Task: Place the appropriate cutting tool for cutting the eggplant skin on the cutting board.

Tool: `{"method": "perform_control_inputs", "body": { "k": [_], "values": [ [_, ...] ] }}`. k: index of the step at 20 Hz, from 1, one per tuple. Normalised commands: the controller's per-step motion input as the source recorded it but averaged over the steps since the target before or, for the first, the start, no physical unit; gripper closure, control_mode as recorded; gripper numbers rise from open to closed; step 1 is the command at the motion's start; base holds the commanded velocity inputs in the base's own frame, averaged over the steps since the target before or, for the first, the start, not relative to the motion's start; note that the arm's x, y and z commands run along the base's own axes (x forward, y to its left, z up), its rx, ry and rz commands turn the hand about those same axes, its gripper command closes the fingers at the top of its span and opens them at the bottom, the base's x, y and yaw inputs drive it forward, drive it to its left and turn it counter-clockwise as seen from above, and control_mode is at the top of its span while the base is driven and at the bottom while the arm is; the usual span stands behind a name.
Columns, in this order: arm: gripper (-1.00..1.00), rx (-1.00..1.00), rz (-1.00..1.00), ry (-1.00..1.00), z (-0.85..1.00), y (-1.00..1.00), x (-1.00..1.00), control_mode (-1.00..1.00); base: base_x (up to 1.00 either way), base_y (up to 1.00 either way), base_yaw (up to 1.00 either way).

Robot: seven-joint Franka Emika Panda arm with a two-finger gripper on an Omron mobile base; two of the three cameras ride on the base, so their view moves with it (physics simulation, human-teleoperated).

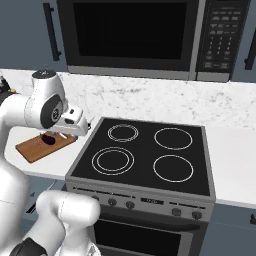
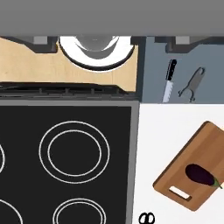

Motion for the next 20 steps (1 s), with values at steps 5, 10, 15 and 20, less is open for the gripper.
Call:
{"method": "perform_control_inputs", "body": {
  "k": [5,10,15,20],
  "values": [
    [-1.0,-0.07,-0.12,0.08,-0.86,0.96,-0.08,-1.0,0.0,0.0,0.0],
    [-1.0,0.01,-0.11,0.12,-0.78,0.16,-0.08,-1.0,0.0,0.0,0.0],
    [-1.0,0.02,-0.08,0.14,-0.8,0.33,-0.34,-1.0,0.0,0.0,0.0],
    [-1.0,0.07,-0.05,-0.02,-0.54,0.49,-0.05,-1.0,0.0,0.0,0.0]
  ]
}}
